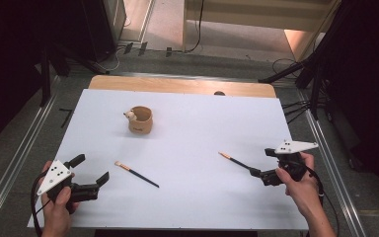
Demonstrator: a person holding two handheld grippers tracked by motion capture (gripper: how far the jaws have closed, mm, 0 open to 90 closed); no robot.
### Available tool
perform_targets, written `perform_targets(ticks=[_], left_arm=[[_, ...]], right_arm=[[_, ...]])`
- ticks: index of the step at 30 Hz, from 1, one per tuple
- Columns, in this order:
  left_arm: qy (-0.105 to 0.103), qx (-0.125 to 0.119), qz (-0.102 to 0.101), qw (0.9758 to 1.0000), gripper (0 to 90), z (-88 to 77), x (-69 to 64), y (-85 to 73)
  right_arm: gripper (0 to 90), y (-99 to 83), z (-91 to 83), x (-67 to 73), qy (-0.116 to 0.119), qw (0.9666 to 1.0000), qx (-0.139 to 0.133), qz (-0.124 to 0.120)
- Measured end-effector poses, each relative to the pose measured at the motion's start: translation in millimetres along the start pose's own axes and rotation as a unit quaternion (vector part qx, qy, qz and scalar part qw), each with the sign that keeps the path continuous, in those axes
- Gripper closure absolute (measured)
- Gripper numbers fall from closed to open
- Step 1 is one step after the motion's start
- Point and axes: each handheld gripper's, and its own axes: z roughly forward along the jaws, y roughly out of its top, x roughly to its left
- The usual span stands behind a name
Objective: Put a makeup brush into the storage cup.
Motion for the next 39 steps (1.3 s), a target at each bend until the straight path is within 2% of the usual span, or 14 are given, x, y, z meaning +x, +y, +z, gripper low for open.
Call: perform_targets(ticks=[4,5,12,15,18,27,32,37,38,39], left_arm=[[-0.001,0.005,0.003,1.0000,0.0,0.1,-0.4,0.1],[-0.001,0.004,0.003,1.0000,0.0,0.7,-0.1,-0.4],[0.000,0.003,0.002,1.0000,0.0,0.5,1.6,-1.1],[0.000,0.004,0.003,1.0000,0.0,0.4,1.4,-1.0],[0.000,0.004,0.002,1.0000,0.0,0.1,1.4,-1.0],[0.000,0.004,-0.001,1.0000,0.0,-0.1,2.8,-1.4],[-0.001,0.006,0.002,1.0000,0.0,0.1,2.4,-1.4],[-0.004,0.007,0.004,1.0000,0.0,1.2,0.9,-1.3],[-0.004,0.007,0.004,1.0000,0.0,1.2,0.9,-1.3],[-0.003,0.009,0.004,0.9999,0.0,1.5,0.2,-1.3]], right_arm=[[7.1,4.5,2.7,-3.4,-0.001,0.9997,0.021,-0.008],[7.3,7.9,5.5,-5.7,-0.002,0.9991,0.038,-0.019],[7.5,20.4,14.6,-7.0,-0.005,0.9957,0.084,-0.040],[7.5,25.5,18.2,-7.2,-0.002,0.9949,0.087,-0.051],[7.5,28.8,22.1,-7.1,0.000,0.9947,0.088,-0.052],[13.0,39.6,31.3,-9.9,0.003,0.9906,0.120,-0.065],[13.0,44.5,37.3,-10.1,0.008,0.9860,0.147,-0.077],[13.3,48.2,45.6,-8.8,0.011,0.9786,0.183,-0.093],[13.3,48.2,45.6,-8.8,0.011,0.9786,0.183,-0.093],[13.4,49.8,49.8,-8.1,0.014,0.9744,0.201,-0.099]])
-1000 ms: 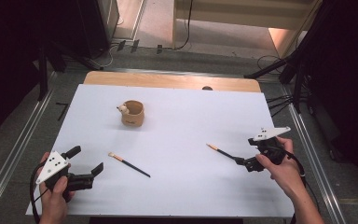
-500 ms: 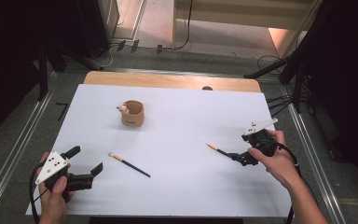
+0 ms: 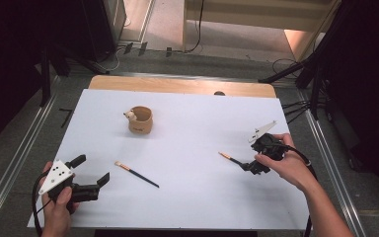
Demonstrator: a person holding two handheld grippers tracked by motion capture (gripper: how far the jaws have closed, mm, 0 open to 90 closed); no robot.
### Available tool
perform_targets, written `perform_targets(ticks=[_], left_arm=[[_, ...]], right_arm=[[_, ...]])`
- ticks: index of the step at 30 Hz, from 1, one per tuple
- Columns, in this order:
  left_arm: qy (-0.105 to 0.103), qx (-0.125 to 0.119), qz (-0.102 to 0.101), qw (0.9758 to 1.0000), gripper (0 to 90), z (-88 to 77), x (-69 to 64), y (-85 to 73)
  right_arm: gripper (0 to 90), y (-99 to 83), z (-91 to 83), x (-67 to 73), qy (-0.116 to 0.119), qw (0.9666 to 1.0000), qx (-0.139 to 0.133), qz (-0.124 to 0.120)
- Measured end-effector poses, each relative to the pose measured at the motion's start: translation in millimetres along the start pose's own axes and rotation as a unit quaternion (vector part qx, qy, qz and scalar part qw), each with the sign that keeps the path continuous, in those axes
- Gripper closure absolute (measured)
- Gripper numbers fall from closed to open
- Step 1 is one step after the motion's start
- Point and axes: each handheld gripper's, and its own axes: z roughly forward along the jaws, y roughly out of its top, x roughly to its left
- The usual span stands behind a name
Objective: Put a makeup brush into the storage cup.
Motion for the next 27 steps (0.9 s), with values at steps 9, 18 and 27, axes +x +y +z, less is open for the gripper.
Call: perform_targets(ticks=[9,18,27], left_arm=[[0.001,0.003,0.002,1.0000,0.0,-0.1,0.8,-0.4],[0.000,0.005,0.005,1.0000,0.0,1.3,-0.8,-0.7],[0.000,0.005,0.004,1.0000,0.0,1.0,-0.5,-0.9]], right_arm=[[14.3,9.8,10.6,1.6,0.007,0.9977,0.067,-0.013],[31.9,18.6,25.0,3.7,-0.018,0.9910,0.127,-0.037],[68.2,21.3,36.2,0.6,-0.033,0.9810,0.188,-0.033]])
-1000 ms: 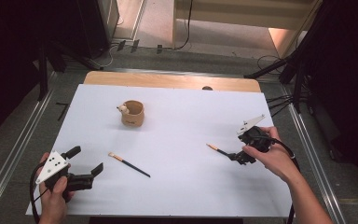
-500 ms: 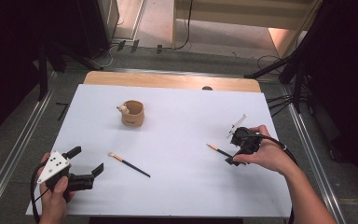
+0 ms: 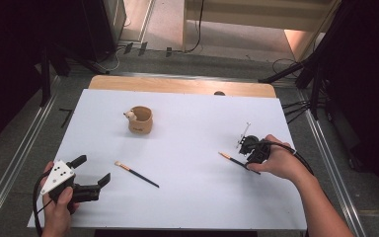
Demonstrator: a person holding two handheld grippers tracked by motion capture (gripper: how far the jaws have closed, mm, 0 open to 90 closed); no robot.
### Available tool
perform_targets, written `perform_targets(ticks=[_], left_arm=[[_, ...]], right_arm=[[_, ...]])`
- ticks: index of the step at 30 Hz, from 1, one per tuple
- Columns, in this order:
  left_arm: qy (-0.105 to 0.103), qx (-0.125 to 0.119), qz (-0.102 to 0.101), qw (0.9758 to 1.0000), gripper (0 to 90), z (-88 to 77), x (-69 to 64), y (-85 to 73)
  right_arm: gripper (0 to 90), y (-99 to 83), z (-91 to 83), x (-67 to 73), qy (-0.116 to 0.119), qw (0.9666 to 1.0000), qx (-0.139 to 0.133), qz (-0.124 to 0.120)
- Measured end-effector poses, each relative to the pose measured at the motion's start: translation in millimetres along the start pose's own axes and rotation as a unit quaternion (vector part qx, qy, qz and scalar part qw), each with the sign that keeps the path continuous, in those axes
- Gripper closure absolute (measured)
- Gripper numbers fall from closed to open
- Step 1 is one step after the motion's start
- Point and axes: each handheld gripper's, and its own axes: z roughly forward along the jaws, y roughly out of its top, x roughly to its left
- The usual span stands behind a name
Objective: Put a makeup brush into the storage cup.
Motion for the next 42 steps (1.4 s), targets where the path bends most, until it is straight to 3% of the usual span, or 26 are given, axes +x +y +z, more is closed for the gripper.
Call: perform_targets(ticks=[3,6,18,34,37,39,42], left_arm=[[0.000,0.000,0.000,1.0000,0.0,0.0,0.1,0.0],[0.000,-0.001,-0.001,1.0000,0.0,0.1,0.4,-0.1],[0.000,0.002,-0.001,1.0000,0.0,0.1,0.3,-0.2],[-0.002,0.004,0.003,1.0000,0.0,2.4,-1.4,-0.3],[-0.003,0.007,0.006,1.0000,0.0,2.7,-2.5,0.2],[-0.003,0.007,0.006,1.0000,0.0,3.3,-2.9,0.2],[-0.004,0.007,0.004,1.0000,0.0,3.3,-3.3,0.5]], right_arm=[[71.8,-0.3,0.0,-1.1,0.003,1.0000,0.005,-0.001],[75.0,0.6,0.4,-1.5,-0.009,0.9998,0.018,-0.003],[80.6,5.3,5.9,-0.8,0.004,0.9996,0.025,-0.012],[84.3,5.8,11.8,-2.5,0.016,0.9995,0.025,0.006],[85.0,9.5,12.0,0.5,0.008,0.9993,0.036,0.010],[86.0,12.7,11.8,4.1,-0.007,0.9988,0.047,-0.010],[86.2,12.9,11.6,3.2,-0.003,0.9988,0.048,-0.003]])
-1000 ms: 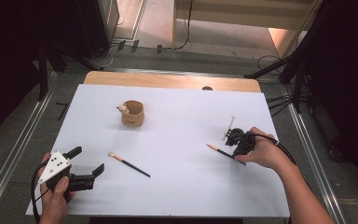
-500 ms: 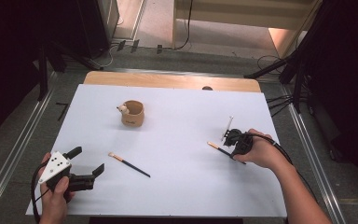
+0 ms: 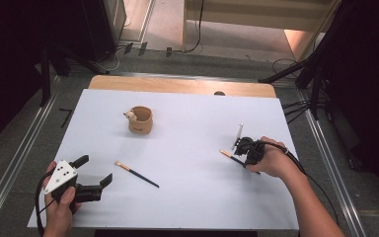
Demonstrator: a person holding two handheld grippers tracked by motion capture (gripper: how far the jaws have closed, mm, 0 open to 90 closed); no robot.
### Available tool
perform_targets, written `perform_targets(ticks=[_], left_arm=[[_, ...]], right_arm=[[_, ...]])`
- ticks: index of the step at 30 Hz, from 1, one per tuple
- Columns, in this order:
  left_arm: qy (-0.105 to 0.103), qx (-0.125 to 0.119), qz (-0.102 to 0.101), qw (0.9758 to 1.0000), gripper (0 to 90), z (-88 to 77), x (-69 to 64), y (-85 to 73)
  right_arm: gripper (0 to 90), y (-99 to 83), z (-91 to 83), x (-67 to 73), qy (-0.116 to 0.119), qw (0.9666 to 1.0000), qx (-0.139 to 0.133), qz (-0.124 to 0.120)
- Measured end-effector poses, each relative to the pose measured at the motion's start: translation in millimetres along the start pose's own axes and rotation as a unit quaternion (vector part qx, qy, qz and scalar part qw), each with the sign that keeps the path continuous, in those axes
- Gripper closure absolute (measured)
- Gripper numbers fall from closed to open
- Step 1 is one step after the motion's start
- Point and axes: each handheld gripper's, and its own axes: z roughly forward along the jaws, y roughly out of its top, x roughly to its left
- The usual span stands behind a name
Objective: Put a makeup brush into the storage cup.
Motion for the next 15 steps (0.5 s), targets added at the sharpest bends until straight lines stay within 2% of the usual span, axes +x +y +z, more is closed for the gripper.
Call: perform_targets(ticks=[3,7,10,11,12,13,14,15], left_arm=[[0.000,-0.001,-0.001,1.0000,0.0,0.0,-0.4,0.6],[0.000,-0.005,-0.005,1.0000,0.0,0.8,-1.1,2.9],[0.001,-0.003,-0.003,1.0000,0.0,2.2,-1.8,6.5],[-0.001,-0.006,-0.003,1.0000,0.0,2.9,-1.9,7.5],[-0.001,-0.006,-0.004,1.0000,0.0,4.1,-2.3,9.7],[-0.001,-0.006,-0.004,1.0000,0.0,4.1,-2.3,9.7],[-0.001,-0.006,-0.002,1.0000,0.0,4.7,-1.9,11.5],[-0.002,-0.005,-0.005,1.0000,0.0,4.7,-2.0,13.1]], right_arm=[[86.3,0.0,-0.3,1.2,-0.003,1.0000,0.002,0.000],[86.4,-2.5,-0.1,1.3,-0.005,0.9999,-0.010,0.000],[86.4,-5.7,-1.8,-0.7,0.001,0.9991,-0.041,0.007],[86.4,-5.8,-7.1,-1.1,0.004,0.9976,-0.066,0.018],[86.3,-5.7,-9.9,-1.0,0.009,0.9967,-0.079,0.017],[86.3,-5.7,-9.9,-1.0,0.009,0.9967,-0.079,0.017],[86.4,-3.9,-15.7,0.7,0.017,0.9942,-0.104,0.020],[86.4,-3.9,-15.7,0.7,0.017,0.9942,-0.104,0.020]])
